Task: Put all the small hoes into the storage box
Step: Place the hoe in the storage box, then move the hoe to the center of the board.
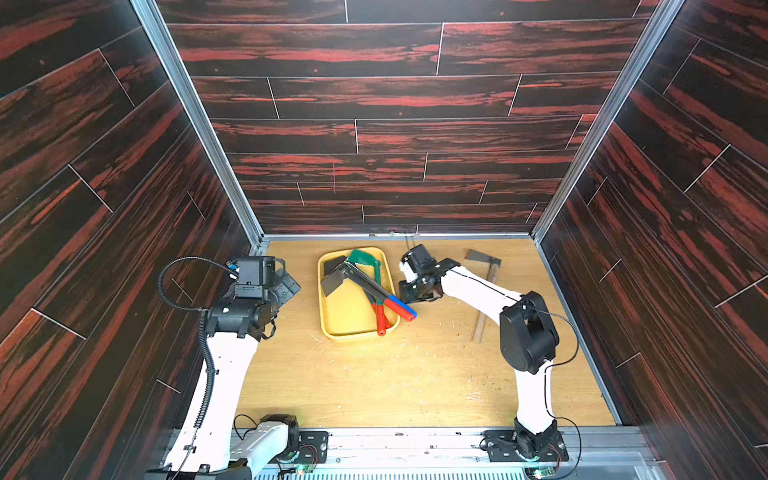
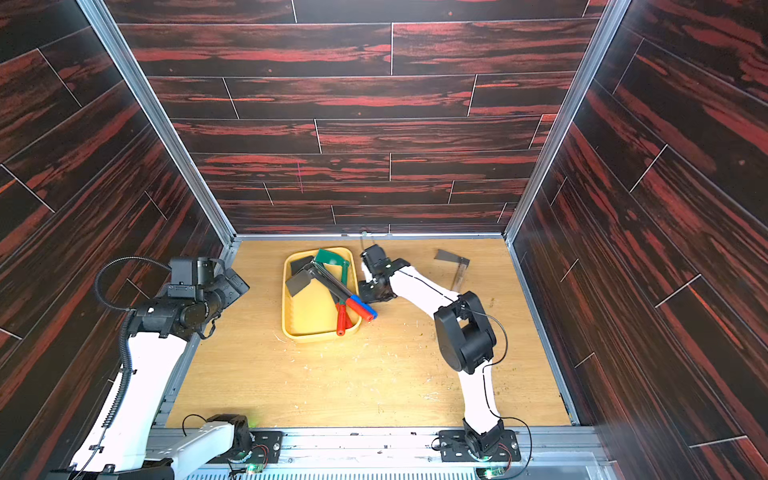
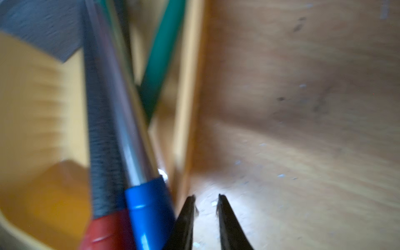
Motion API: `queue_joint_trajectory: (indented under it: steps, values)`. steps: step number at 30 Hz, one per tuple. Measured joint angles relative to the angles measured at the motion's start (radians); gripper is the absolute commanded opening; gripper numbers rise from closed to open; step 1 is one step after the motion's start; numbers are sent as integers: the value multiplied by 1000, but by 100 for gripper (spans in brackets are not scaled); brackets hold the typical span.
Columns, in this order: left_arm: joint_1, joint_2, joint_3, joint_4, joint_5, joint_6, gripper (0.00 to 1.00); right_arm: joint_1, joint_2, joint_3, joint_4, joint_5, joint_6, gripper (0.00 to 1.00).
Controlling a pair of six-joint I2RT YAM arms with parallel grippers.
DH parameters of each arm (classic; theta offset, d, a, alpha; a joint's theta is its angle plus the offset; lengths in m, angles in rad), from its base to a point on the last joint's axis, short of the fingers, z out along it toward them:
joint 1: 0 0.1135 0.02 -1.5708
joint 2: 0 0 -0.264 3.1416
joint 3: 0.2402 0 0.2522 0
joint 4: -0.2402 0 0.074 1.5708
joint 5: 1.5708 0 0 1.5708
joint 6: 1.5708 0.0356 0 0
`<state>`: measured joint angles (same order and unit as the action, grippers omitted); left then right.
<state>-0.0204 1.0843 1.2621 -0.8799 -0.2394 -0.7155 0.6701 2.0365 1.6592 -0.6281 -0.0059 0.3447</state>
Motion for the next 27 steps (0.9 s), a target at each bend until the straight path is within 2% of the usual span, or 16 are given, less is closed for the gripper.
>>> queue_joint_trajectory:
  steps: [10, 20, 27]
  values:
    - [0, -1, -3, 9, 0, -1, 99, 114, -64, -10, -20, 27, 0, 23]
    - [0, -9, -4, 13, -4, -4, 99, 138, -29, -2, -55, 45, 6, 24]
    - [0, -9, -4, 14, 10, -3, 99, 141, -29, 115, -94, 135, 6, 26]
